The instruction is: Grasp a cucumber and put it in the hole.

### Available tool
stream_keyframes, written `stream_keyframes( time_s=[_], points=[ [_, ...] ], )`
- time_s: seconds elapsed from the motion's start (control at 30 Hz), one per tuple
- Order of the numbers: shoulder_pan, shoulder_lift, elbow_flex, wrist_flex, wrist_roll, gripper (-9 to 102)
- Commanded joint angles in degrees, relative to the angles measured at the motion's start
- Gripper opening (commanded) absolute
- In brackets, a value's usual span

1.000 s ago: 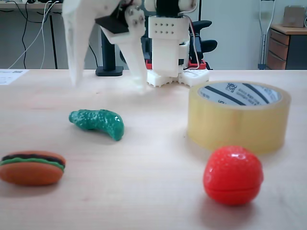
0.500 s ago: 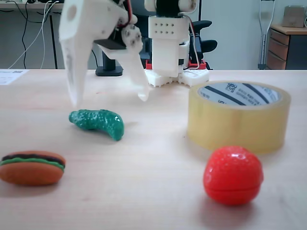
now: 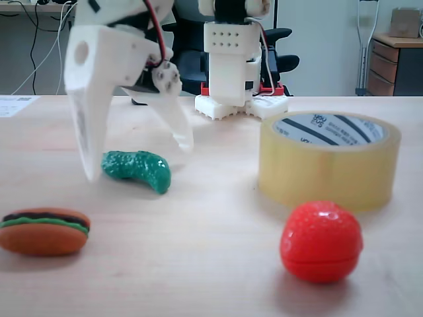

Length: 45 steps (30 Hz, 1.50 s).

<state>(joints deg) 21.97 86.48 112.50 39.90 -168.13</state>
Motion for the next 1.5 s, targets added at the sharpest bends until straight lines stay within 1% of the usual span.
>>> stream_keyframes(
  time_s=[0.0,0.07,0.1,0.17,0.23,0.33,0.57,0.8,0.9,0.97,1.3,1.47],
  points=[
    [0.4,-0.3,-4.2,-1.5,-0.4,54],
    [0.4,-1.1,-4.2,-0.8,-0.3,53],
    [0.4,-1.8,-4.9,0.6,0.2,51],
    [0.4,-4.3,-7.8,5.6,0.5,45],
    [0.4,-6.2,-10.1,8.8,1.8,42],
    [0.4,-7.6,-11.3,9.3,2.4,42],
    [0.4,-11.7,-14.6,15.7,3.3,33],
    [0.4,-13.6,-15.5,20.0,4.2,28],
    [0.4,-14.3,-16.3,23.4,5.4,22],
    [0.3,-14.2,-16.3,25.2,5.6,16],
    [0.3,-13.4,-16.3,27.7,6.9,7],
    [0.3,-11.2,-16.3,28.2,7.0,4]
  ],
)
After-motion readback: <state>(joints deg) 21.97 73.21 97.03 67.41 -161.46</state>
